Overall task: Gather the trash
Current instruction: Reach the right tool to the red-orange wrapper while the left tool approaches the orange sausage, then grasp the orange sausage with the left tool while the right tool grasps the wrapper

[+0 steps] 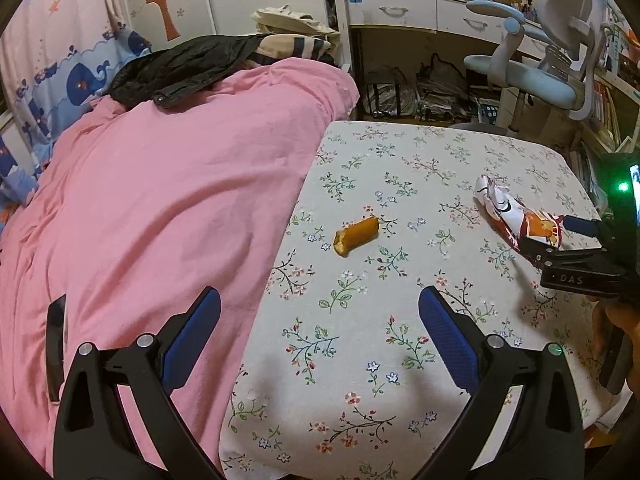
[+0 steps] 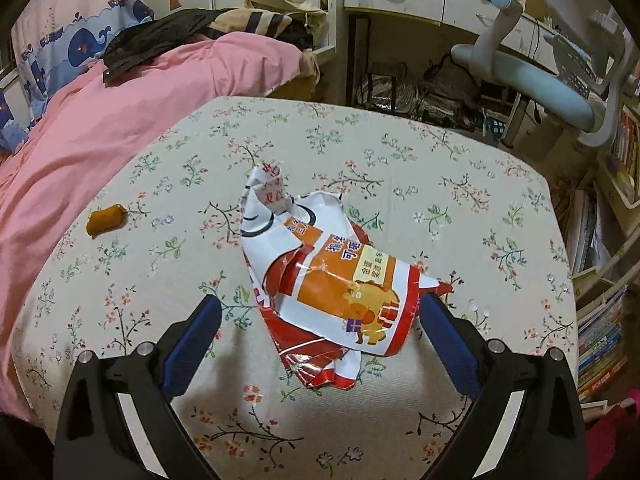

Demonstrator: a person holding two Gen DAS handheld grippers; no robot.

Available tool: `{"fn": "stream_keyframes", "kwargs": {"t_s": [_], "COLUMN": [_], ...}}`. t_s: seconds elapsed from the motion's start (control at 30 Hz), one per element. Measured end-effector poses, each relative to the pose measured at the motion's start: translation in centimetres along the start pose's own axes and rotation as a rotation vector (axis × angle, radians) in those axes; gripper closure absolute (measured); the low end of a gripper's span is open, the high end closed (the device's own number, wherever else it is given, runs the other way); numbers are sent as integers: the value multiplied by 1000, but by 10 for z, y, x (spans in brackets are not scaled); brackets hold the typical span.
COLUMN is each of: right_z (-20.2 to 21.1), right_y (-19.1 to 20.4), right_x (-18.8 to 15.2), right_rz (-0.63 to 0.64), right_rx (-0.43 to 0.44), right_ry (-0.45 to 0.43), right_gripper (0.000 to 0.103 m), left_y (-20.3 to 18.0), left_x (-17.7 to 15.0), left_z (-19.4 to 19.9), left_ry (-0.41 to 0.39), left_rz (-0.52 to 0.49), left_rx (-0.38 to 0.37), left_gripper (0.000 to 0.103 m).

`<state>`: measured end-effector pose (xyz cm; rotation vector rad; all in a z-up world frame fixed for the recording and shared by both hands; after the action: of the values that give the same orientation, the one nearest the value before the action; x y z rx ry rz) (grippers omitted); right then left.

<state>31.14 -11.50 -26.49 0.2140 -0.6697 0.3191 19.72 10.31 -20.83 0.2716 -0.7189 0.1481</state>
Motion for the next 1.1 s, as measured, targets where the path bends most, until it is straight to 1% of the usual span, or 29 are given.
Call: {"fn": "stream_keyframes", "kwargs": {"t_s": [0.23, 0.33, 0.4, 0.53, 0.63, 0.67, 0.7, 0.73, 0.83, 0.9, 0.93, 0.97, 1.07, 1.1], "right_z": [-7, -10, -10, -11, -10, -11, -11, -12, -14, -12, -11, -11, -10, -10], "right_y": [2, 2, 2, 0, -2, -3, -4, -5, -7, -9, -11, -12, -13, -12], "right_x": [-1, -1, -1, 0, 1, 0, -1, -2, -3, -3, -2, -2, -3, -3], "right_rz": [9, 8, 6, -17, -27, -31, -36, -43, -54, -70, -81, -83, -91, -85], "right_rx": [15, 20, 24, 43, 52, 55, 62, 71, 80, 98, 108, 107, 127, 127], "right_ry": [18, 24, 26, 28, 26, 29, 34, 45, 51, 49, 51, 54, 60, 59], "right_gripper": [8, 8, 8, 8, 10, 13, 18, 21, 32, 48, 53, 63, 75, 81], "left_y": [0, 0, 1, -3, -10, -13, -16, -21, -31, -34, -35, -36, -37, -36], "left_x": [4, 6, 9, 19, 28, 31, 32, 34, 39, 42, 42, 41, 35, 36], "left_z": [1, -4, -11, -41, -60, -66, -71, -77, -92, -105, -112, -119, -138, -139], "left_ry": [-12, -2, 7, 48, 42, 35, 32, 29, 24, 32, 38, 52, 90, 67], "left_rz": [3, -3, -11, -72, -124, -149, -164, -190, -237, -255, -263, -271, -288, -276], "left_rx": [-10, -28, -36, -88, -121, -126, -130, -136, -127, -119, -110, -112, -133, -149], "left_gripper": [7, 7, 7, 7, 7, 7, 7, 7, 7, 8, 10, 14, 26, 28]}}
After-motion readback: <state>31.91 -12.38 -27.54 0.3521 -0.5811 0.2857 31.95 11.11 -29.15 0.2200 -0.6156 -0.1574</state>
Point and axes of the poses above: each gripper's, at about its wrist camera, not at the fingertips, and z roughly against the way its jaws point, y to its left, x to its top, the point moved 7 cm from there along -z, roughly the way its jaws point, and after that the axes turned 6 degrees about -z, right-handed, at the moved point
